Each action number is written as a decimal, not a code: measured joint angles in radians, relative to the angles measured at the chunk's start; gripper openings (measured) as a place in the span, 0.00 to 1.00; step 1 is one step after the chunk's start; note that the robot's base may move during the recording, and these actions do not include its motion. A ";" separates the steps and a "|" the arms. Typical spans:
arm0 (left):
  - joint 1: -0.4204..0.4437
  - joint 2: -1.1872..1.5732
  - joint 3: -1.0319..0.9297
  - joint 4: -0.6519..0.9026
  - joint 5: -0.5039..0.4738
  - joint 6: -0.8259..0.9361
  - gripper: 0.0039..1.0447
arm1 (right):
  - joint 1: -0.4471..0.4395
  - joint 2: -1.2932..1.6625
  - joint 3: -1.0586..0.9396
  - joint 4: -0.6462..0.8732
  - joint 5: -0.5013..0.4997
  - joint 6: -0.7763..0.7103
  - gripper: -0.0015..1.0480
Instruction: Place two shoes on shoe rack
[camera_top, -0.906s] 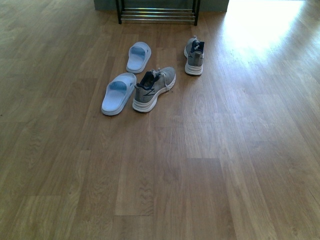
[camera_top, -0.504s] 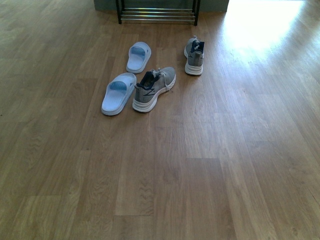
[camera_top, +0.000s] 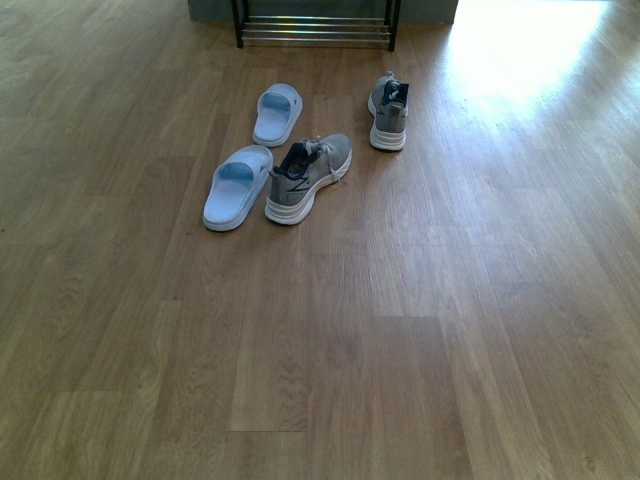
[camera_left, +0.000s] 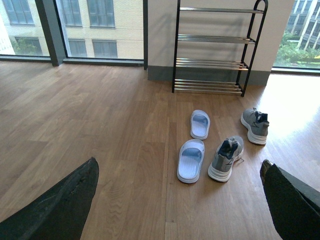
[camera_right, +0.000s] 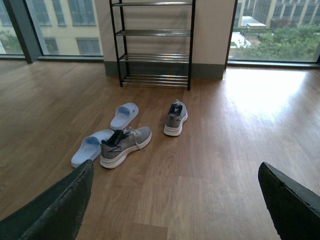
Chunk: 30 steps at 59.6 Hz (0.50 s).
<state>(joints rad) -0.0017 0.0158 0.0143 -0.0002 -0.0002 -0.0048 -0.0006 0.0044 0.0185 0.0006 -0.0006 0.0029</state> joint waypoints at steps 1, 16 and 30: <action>0.000 0.000 0.000 0.000 0.000 0.000 0.91 | 0.000 0.000 0.000 0.000 0.000 0.000 0.91; 0.000 0.000 0.000 0.000 0.000 0.000 0.91 | 0.000 0.000 0.000 0.000 0.000 0.000 0.91; 0.000 0.000 0.000 0.000 0.000 0.000 0.91 | 0.000 0.000 0.000 0.000 0.000 0.000 0.91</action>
<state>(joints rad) -0.0017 0.0158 0.0143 -0.0002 -0.0002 -0.0048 -0.0006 0.0044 0.0185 0.0006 -0.0006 0.0029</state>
